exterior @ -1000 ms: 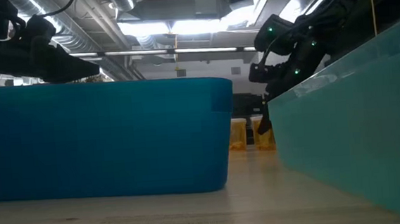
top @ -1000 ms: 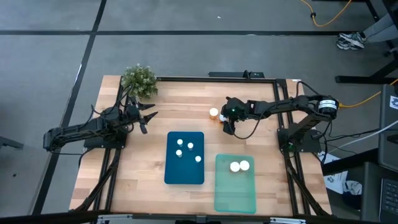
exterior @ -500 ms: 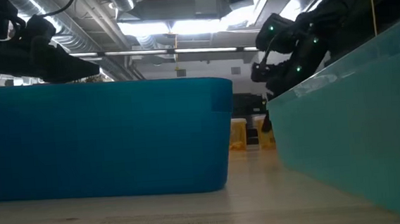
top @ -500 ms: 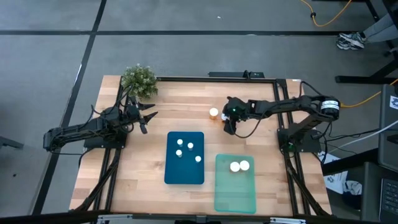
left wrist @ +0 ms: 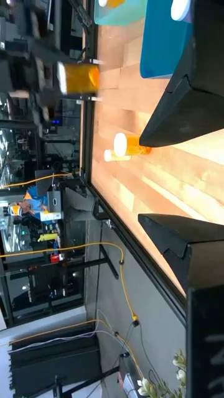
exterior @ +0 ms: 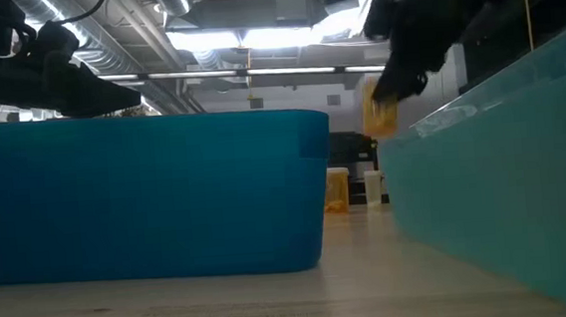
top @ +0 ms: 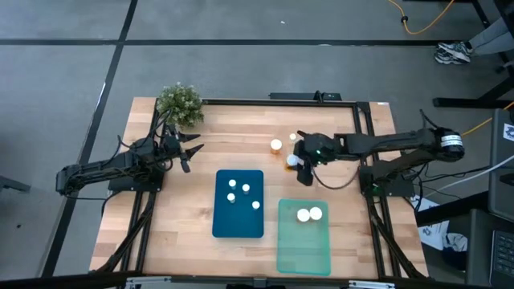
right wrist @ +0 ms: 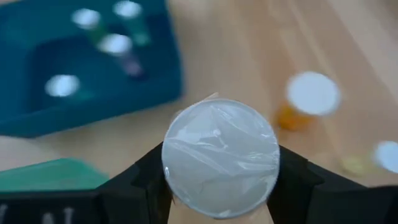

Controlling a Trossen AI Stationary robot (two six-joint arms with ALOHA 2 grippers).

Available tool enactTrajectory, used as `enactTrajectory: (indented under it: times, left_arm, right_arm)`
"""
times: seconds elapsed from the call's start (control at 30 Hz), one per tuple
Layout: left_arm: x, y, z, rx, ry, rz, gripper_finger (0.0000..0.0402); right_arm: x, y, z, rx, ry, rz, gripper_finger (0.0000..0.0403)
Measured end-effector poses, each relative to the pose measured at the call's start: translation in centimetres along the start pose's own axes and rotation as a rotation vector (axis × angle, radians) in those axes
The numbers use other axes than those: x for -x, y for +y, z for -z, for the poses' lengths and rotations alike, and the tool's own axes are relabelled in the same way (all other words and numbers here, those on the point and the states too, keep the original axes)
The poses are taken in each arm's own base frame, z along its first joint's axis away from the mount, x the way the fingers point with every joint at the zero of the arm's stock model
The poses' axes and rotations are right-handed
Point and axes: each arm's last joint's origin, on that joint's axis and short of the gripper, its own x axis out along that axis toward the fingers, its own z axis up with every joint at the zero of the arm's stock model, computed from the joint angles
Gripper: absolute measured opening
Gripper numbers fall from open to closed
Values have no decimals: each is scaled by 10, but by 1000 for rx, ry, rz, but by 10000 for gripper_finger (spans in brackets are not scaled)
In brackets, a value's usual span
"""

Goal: Pick and place medicine bottles into bin by pill shape (circle, oval)
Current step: Put the right orange pill bottle into the light blue bin

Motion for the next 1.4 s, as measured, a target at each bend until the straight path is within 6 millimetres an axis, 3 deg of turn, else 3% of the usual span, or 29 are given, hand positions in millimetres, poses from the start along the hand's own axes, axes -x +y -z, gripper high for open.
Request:
enactTrajectory:
  times: [0.33, 0.67, 0.93, 1.4]
  left_arm:
    - [0, 0, 0, 0, 1, 0, 177]
    - [0, 0, 0, 0, 0, 0, 177]
    - [0, 0, 0, 0, 0, 0, 177]
    - [0, 0, 0, 0, 1, 0, 177]
  right_arm:
    - [26, 74, 16, 78, -32, -231, 195]
    - [29, 128, 46, 262, 20, -362, 195]
    - [9, 152, 63, 349, 65, -401, 195]
    - [-19, 162, 73, 429, 73, -418, 197]
